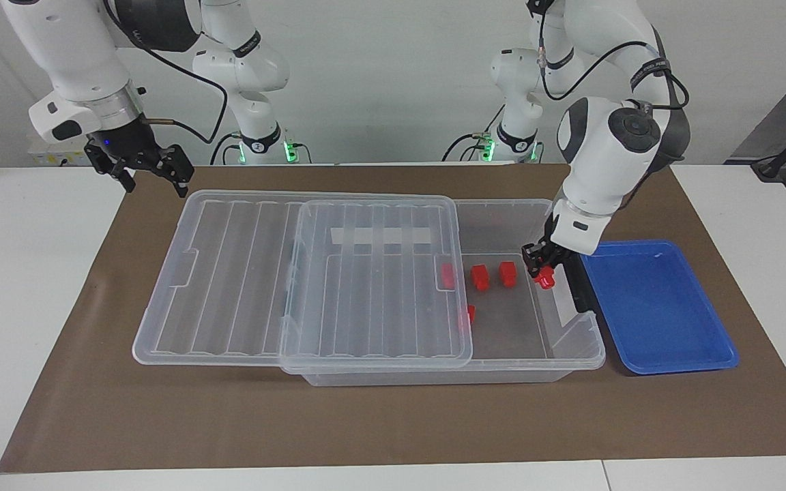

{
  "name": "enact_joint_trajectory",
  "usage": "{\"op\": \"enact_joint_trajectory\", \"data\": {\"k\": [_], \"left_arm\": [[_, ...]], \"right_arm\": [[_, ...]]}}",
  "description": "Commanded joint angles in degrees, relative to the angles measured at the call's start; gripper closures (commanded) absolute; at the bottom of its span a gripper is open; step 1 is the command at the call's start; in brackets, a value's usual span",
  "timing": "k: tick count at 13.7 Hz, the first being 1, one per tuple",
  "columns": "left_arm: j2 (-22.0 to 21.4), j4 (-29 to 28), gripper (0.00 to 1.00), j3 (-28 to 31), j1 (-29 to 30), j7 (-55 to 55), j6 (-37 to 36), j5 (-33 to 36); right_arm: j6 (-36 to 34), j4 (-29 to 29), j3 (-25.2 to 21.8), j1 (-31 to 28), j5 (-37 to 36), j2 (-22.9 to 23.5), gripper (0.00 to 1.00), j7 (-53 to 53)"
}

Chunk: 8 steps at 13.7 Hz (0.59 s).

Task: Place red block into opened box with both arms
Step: 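Lift the red block with the left gripper over the box wall, then lower the red block into the open box and open the left gripper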

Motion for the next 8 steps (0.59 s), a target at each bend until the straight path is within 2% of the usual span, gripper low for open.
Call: {"op": "enact_joint_trajectory", "data": {"k": [1, 8], "left_arm": [[-0.1, -3.1, 1.0, 0.9, -2.0, -0.9, 4.7, 1.5], [6.8, -5.6, 1.0, 1.0, -4.8, -4.4, 16.8, 3.5]], "right_arm": [[-1.6, -0.3, 0.4, -0.7, 0.5, -0.3, 0.0, 0.6], [-1.4, -0.2, 0.4, -0.7, 0.5, -0.3, 0.0, 0.6]]}}
